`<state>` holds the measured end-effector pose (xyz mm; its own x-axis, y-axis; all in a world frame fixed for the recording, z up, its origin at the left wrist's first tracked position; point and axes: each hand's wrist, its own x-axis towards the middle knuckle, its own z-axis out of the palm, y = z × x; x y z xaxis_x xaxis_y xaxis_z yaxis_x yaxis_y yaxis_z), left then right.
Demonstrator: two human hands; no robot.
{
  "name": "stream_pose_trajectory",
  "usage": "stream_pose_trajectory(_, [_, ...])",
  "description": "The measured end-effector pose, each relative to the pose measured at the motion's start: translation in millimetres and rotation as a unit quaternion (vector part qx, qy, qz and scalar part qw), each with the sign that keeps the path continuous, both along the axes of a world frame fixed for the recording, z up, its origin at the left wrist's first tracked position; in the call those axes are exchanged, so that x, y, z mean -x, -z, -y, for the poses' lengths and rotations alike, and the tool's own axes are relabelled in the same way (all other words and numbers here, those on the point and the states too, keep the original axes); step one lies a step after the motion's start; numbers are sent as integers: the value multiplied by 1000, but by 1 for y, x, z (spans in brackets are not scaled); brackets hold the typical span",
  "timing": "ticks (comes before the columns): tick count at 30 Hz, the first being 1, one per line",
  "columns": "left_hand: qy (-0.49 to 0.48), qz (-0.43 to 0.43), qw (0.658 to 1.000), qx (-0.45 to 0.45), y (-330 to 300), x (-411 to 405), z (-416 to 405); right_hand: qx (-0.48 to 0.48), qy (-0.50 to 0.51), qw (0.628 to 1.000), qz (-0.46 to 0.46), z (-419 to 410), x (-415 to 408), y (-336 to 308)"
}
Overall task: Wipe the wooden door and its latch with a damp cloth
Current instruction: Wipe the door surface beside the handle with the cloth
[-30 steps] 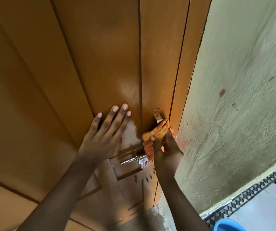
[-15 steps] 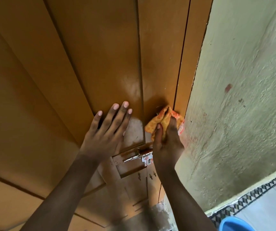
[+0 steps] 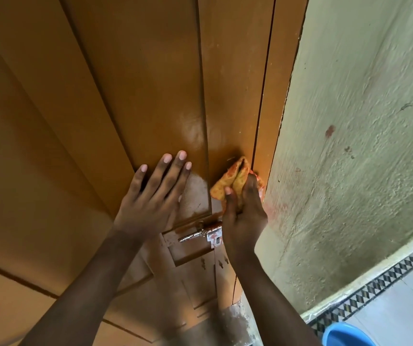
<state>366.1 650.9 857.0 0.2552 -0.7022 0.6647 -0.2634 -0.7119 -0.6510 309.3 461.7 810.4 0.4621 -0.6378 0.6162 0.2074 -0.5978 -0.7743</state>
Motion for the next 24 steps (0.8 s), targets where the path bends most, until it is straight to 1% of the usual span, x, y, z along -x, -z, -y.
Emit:
stream_pose_trajectory(1, [-1,1,1000,-2,1,0,0,16,4,1000,-7,1,-1,3])
stream_pose_trajectory(3, [-5,5,1000,-4,1,-1,-1,19,11,1000,-10,3,-4,2])
stream_pose_trajectory(6, [-7,8,1000,-4,0,-2,-1,-7,-4,1000,7,5,1,4])
stream_pose_trajectory(7, [-8,6,1000,-3,0,-2,-2,-38,-11,999,13,4,4,5])
stream_pose_trajectory(9, [-6,0,1000,-4,0,0,-2,-132,-2,991,13,3,9,2])
stream_pose_trajectory(11, [-2,-6,1000,-3,-1,2,-1,-233,2,972,6,2,5,-8])
stream_pose_trajectory(12, [-2,-9,1000,-1,-1,2,-1,-261,1,965,7,1,2,-16])
stream_pose_trajectory(13, [-2,-10,1000,1,-1,2,-1,-260,3,966,15,1,-2,-24])
stream_pose_trajectory(14, [-2,-10,1000,0,-1,2,-2,-223,11,974,31,0,-4,-31])
stream_pose_trajectory(16, [-2,-2,1000,-4,-2,2,-1,-113,13,992,60,-1,-3,-35])
stream_pose_trajectory(17, [2,-1,1000,-3,-3,2,0,-58,6,996,62,0,-2,-27])
stream_pose_trajectory(18, [7,-1,1000,0,-2,2,-1,-36,4,998,58,2,1,-16])
stream_pose_trajectory(19, [9,1,1000,1,-2,1,-1,-62,9,997,37,4,5,-5])
stream_pose_trajectory(20, [9,3,1000,1,-2,0,0,-133,16,991,2,5,10,3])
stream_pose_trajectory(21, [7,5,1000,-1,-3,0,0,-216,15,975,-40,5,12,8])
stream_pose_trajectory(22, [6,3,1000,-1,-3,1,0,-276,13,958,-71,5,11,14])
stream_pose_trajectory(23, [7,-1,1000,0,-3,1,0,-301,12,950,-80,4,10,15])
stream_pose_trajectory(24, [7,-4,1000,-1,-2,1,-1,-300,9,951,-73,3,9,9])
